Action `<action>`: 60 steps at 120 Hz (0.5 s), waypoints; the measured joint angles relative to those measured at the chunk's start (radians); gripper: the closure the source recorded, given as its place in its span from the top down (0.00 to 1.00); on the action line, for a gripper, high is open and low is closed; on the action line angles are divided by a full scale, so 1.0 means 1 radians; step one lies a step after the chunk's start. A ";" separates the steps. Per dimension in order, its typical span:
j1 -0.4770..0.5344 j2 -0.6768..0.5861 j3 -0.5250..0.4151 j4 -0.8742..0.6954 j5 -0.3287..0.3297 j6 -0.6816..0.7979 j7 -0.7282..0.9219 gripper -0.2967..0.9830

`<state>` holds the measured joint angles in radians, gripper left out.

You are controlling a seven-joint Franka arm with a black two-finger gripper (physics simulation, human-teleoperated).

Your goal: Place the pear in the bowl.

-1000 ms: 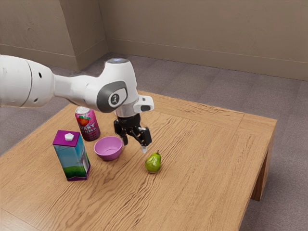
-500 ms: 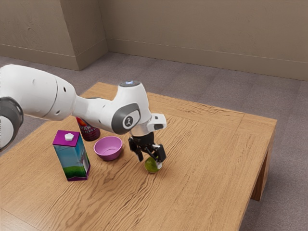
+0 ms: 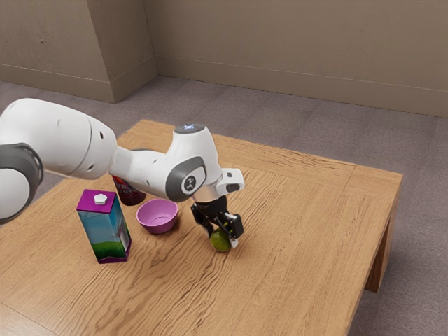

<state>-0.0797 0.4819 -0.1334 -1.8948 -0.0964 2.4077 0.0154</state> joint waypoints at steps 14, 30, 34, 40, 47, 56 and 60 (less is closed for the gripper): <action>0.000 0.000 0.000 0.000 0.001 0.008 0.001 0.56; 0.000 -0.006 0.000 0.000 0.006 0.011 -0.003 0.51; 0.000 -0.008 0.000 0.001 0.008 0.011 -0.005 0.49; 0.001 -0.014 0.000 0.004 0.012 0.011 -0.008 0.48; 0.001 -0.020 0.000 0.010 0.016 0.010 -0.011 0.47; 0.006 -0.034 0.001 0.013 0.021 0.007 -0.016 0.45; 0.010 -0.043 0.002 0.013 0.023 0.004 -0.018 0.44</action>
<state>-0.0702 0.4394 -0.1318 -1.8816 -0.0735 2.4117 -0.0027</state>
